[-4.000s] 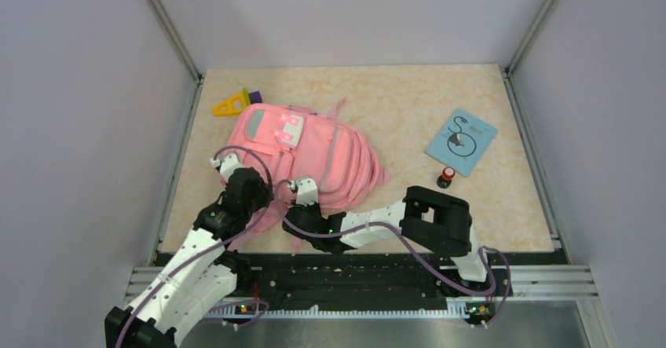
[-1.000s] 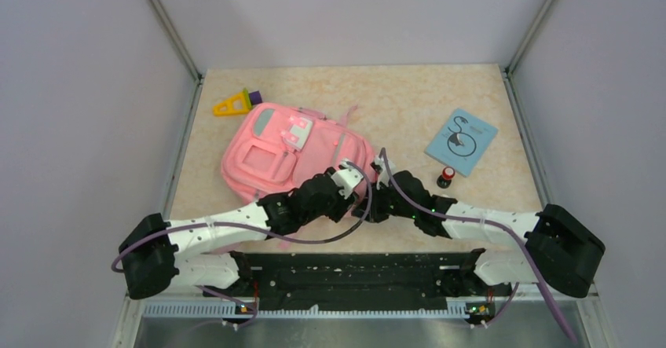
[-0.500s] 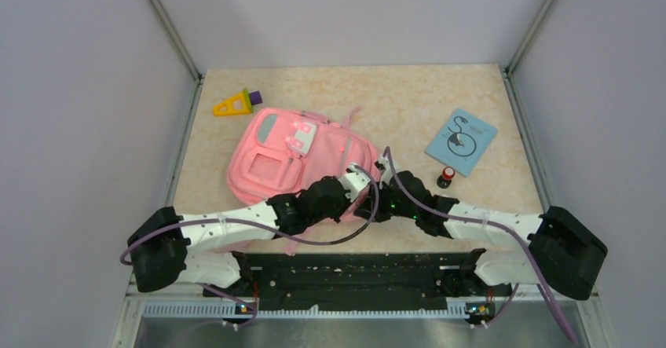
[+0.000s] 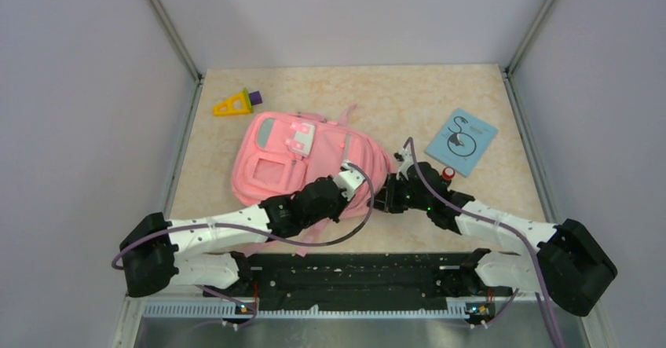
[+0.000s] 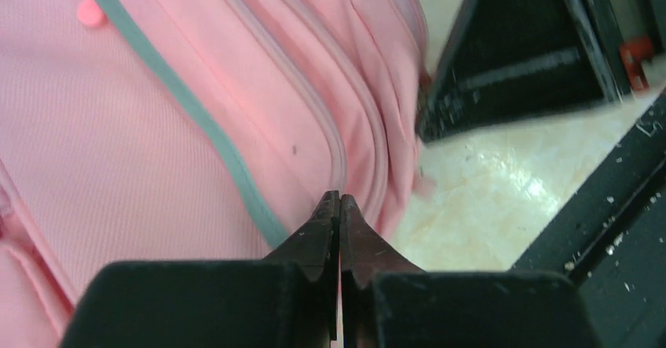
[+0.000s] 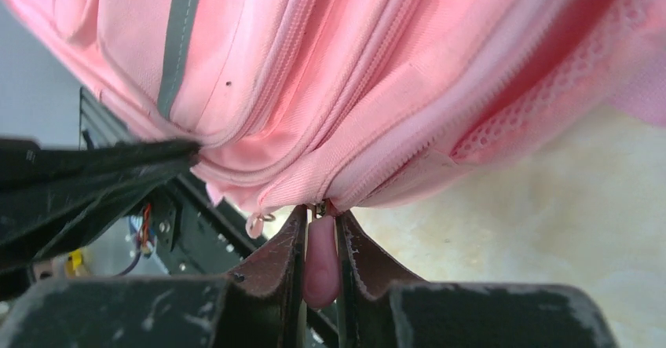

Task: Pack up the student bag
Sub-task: Zip the student bag at the center of the board.

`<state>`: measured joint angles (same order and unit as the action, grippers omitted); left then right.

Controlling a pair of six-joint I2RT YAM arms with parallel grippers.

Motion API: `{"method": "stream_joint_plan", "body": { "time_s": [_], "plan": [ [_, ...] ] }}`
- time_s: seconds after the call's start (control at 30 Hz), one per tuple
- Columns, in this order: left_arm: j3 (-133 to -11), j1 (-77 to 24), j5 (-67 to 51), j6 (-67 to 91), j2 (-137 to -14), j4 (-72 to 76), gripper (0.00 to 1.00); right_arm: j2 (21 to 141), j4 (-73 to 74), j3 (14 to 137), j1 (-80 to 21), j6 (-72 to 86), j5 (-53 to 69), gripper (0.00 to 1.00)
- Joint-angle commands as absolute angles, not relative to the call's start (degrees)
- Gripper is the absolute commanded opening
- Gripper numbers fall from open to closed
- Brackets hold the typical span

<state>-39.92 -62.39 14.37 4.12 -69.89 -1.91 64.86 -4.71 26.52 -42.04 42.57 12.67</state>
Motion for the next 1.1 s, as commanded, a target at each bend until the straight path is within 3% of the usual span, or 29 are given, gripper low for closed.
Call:
{"method": "stream_joint_plan", "body": {
  "time_s": [0.0,0.2,0.37,0.5,0.83,1.07],
  "plan": [
    [-37.3,-63.6,13.5,6.1,-65.3,-7.4,0.00,64.4,-7.6,29.1,-37.0,40.5,10.2,0.00],
    [-38.0,-63.8,12.9,6.8,-61.6,-9.5,0.03,65.7,-8.5,30.7,-36.0,38.2,13.3,0.00],
    [-41.3,-64.2,10.6,6.7,-62.7,-5.4,0.43,65.9,-9.6,30.4,-36.0,38.6,15.4,0.00],
    [-44.5,-64.4,10.0,6.0,-68.4,-2.2,0.58,65.9,-11.1,29.0,-36.0,39.6,16.6,0.00],
    [-48.3,-65.5,9.9,4.9,-78.7,-0.5,0.61,64.9,-11.3,28.6,-36.0,39.9,16.9,0.00],
    [-48.7,-65.9,19.9,3.7,-83.2,-0.9,0.61,64.9,-11.7,28.6,-36.0,40.1,18.0,0.00]
  ]
}}
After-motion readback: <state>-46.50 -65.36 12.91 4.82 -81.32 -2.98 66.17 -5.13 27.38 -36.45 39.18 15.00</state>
